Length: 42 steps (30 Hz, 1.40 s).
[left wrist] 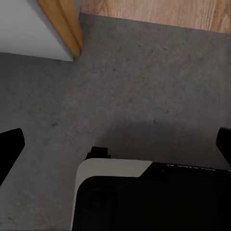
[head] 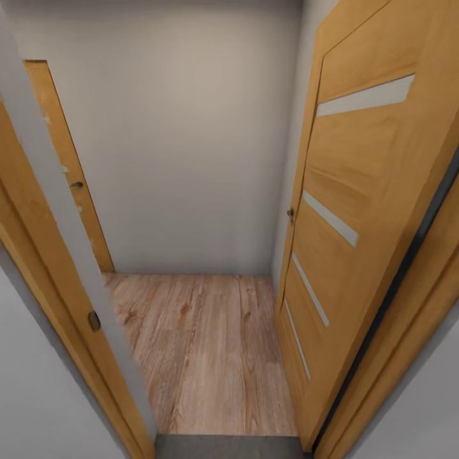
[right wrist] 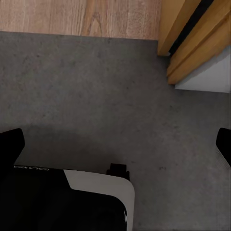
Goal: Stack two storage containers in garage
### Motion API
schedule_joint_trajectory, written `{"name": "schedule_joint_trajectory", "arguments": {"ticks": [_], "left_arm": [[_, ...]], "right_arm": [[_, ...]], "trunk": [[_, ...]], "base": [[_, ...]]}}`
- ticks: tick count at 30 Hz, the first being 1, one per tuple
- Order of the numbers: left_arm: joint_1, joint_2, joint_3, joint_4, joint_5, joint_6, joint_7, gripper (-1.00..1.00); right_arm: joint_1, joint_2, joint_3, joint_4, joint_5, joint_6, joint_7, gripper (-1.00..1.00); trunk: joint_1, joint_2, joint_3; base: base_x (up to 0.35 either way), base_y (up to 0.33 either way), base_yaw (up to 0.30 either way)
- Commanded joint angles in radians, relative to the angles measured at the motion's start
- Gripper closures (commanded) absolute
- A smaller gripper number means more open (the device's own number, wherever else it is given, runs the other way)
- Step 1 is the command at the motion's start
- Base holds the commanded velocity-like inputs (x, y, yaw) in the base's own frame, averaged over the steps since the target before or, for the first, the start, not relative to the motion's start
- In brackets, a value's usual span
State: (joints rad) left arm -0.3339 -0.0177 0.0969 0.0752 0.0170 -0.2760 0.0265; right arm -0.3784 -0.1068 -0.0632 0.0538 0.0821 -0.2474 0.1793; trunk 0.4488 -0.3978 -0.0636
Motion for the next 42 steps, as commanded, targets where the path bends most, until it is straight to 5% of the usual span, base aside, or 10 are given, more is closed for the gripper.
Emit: {"name": "schedule_joint_trajectory", "arguments": {"ticks": [1,42], "left_arm": [[-0.002,0.000,0.005,0.005,0.001,-0.007,0.001,-1.00],[-0.002,0.003,0.006,0.005,0.001,-0.008,0.007,-1.00]], "right_arm": [[-0.002,-0.001,-0.007,0.004,0.008,-0.007,0.002,-1.00],[-0.002,-0.001,-0.006,0.004,0.008,-0.007,0.002,-1.00]], "trunk": [[0.001,-0.002,-0.002],[0.001,-0.002,-0.002]], "base": [[0.312,-0.063,0.000],[0.112,-0.034,0.022]]}}
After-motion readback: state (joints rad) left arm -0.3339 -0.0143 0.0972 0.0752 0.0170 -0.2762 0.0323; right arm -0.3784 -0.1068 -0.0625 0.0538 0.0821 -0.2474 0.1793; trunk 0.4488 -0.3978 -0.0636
